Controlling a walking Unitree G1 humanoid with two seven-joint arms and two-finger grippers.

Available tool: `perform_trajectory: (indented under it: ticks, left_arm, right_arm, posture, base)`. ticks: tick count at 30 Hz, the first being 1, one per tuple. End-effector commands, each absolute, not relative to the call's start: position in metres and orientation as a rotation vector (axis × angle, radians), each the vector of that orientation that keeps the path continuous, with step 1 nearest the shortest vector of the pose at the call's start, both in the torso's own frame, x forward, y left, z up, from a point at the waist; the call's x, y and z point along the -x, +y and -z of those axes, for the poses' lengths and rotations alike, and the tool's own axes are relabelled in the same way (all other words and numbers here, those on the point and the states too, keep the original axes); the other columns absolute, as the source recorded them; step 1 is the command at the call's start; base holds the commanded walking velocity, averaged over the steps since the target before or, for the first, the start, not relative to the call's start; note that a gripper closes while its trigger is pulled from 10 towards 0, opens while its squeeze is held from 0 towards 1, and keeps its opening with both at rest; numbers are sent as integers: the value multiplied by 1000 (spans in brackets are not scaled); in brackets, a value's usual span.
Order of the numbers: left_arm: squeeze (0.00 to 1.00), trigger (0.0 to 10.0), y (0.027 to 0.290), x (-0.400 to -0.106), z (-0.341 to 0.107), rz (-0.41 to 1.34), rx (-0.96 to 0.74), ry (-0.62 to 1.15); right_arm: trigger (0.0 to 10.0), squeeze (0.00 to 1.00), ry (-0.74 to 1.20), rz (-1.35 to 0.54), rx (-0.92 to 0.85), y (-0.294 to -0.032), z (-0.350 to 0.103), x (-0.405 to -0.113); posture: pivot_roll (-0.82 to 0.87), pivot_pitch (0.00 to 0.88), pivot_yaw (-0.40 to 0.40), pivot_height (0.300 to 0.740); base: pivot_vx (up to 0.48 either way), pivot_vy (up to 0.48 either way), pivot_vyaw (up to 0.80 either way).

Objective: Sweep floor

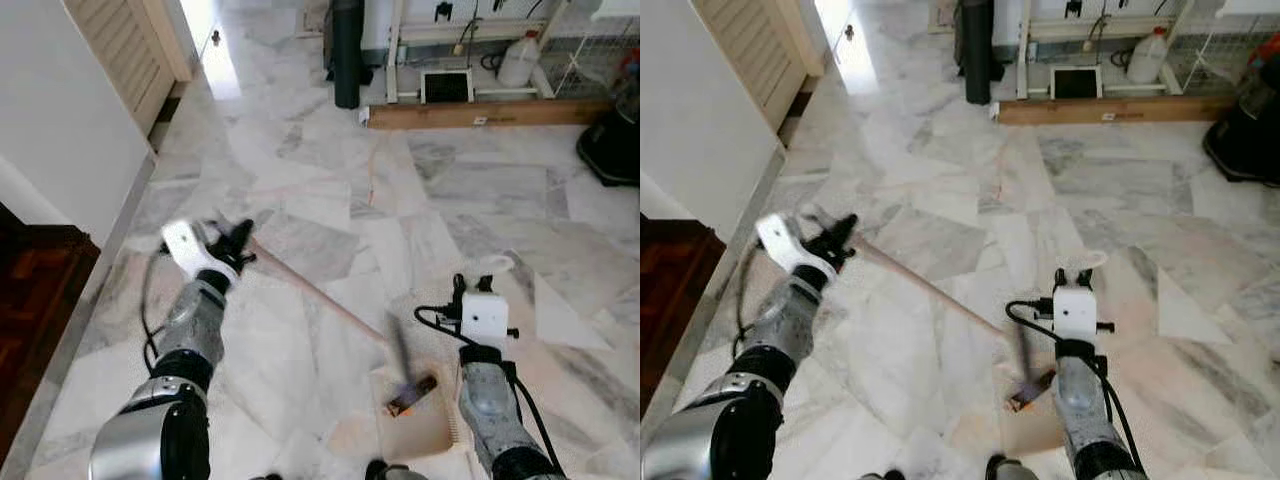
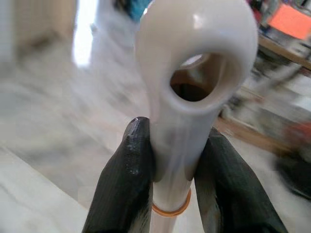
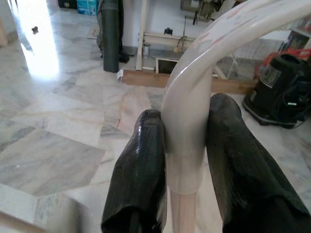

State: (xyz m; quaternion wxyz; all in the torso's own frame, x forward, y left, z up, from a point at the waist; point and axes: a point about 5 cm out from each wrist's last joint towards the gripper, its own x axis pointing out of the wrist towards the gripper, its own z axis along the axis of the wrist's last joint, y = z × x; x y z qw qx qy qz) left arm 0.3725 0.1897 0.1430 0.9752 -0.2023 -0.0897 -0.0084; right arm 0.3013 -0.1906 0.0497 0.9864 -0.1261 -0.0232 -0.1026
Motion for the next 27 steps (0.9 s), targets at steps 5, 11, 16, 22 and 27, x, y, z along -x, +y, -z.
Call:
perform_trajectory:
  ticks: [5, 11, 16, 22, 27]
  left_arm:
    - [0, 10000, 199, -363, -160, -12, 212, -312]
    - [0, 10000, 190, -353, -139, 25, 79, -257]
    - [0, 10000, 184, -352, -137, 37, 51, -251]
    - [0, 10000, 183, -353, -138, 44, 42, -248]
    - [0, 10000, 182, -354, -139, 57, 108, -251]
  right_arm:
    - [10000, 0, 96, 240, 96, -191, -36, -304]
    - [10000, 0, 21, 289, -88, -200, -60, -322]
    - [10000, 0, -1, 315, -216, -205, -68, -330]
    - [10000, 0, 10, 354, -355, -211, -67, -332]
    - [10000, 0, 8, 312, -397, -208, -65, -331]
  posture:
    - [16, 0, 85, 740]
    - [10, 0, 82, 740]
    - [20, 0, 79, 740]
    - [24, 0, 80, 740]
    - [27, 0, 79, 740]
  base:
    - [0, 0, 0]
    - [0, 0, 0]
    - [0, 0, 0]
    - [0, 0, 0]
    - [0, 0, 0]
